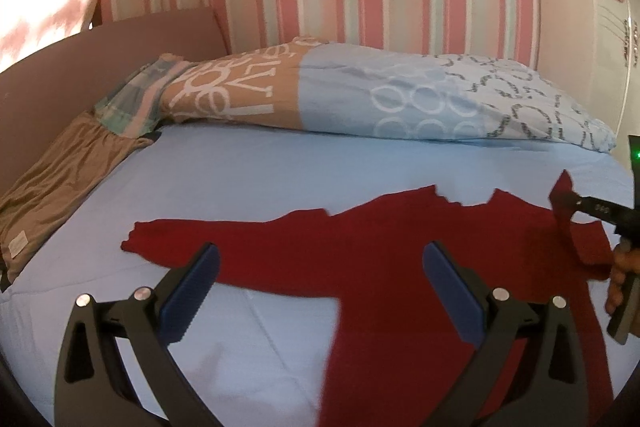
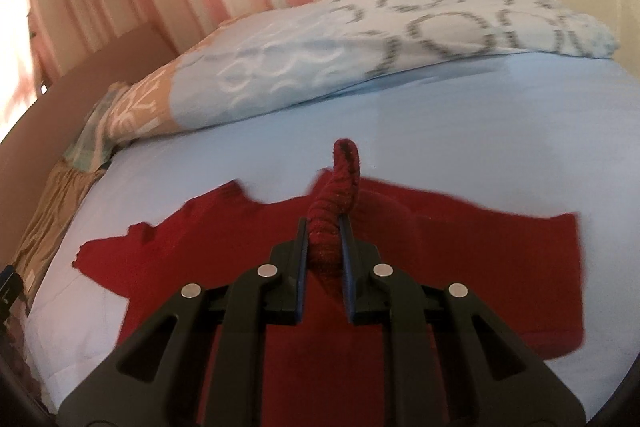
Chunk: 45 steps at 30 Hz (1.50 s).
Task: Fold small clothes
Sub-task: 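Lift the sleeve with the right gripper and fold it across the sweater body, then open the right gripper to release the sleeve and withdraw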
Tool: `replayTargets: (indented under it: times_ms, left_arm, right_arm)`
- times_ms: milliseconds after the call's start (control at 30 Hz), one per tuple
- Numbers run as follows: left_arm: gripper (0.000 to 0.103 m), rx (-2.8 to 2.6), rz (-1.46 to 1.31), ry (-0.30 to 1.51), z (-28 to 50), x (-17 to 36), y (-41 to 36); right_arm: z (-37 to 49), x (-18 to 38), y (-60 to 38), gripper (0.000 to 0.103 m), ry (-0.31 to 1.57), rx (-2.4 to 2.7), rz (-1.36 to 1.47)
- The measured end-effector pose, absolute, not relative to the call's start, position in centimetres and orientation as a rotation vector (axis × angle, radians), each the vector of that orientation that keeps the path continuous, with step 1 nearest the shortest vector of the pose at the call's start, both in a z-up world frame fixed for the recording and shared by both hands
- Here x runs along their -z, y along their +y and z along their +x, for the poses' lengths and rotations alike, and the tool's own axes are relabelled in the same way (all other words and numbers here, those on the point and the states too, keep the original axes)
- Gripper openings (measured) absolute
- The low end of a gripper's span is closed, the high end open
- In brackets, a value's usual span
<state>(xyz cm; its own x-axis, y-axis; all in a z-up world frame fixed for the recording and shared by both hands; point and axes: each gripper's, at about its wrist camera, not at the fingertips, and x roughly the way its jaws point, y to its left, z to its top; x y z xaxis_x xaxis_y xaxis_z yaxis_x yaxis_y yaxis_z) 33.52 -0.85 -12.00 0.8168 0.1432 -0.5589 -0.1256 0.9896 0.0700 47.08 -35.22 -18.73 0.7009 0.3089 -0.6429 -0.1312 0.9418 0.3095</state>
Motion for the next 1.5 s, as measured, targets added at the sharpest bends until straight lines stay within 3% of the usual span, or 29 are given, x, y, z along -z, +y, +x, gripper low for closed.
replayTargets:
  times_ms: [367,767,867,933,967,1133,1433,1500]
  left_arm:
    - [0.102,-0.216,0.013,0.614,33.9,13.2,6.3]
    - [0.102,-0.237,-0.003,0.631,34.0,14.2,8.4]
    - [0.102,-0.239,-0.007,0.634,34.0,14.3,8.7]
    - [0.102,-0.241,-0.005,0.633,33.9,14.3,8.7]
    - [0.102,-0.241,-0.006,0.633,33.9,14.3,8.7]
    - [0.102,-0.246,-0.014,0.631,33.4,14.2,8.8]
    - [0.102,-0.252,-0.007,0.634,33.2,14.1,9.0]
    - [0.102,-0.258,-0.006,0.635,33.0,14.0,9.2]
  right_arm:
    - [50.0,23.5,-21.3,0.015,0.836,-0.397,0.153]
    - [49.5,26.0,-14.1,0.015,0.88,-0.484,0.086]
    - [49.1,26.5,-13.0,0.023,0.906,-0.507,0.072]
    - [48.6,26.1,-12.9,0.036,0.902,-0.541,0.087]
    - [48.2,25.7,-12.8,0.049,0.892,-0.561,0.096]
    - [47.5,23.5,-14.6,0.049,0.817,-0.431,0.059]
    - [49.0,26.4,-11.9,0.046,0.91,-0.336,-0.056]
    - [48.4,26.8,-9.6,0.051,0.921,-0.384,-0.149]
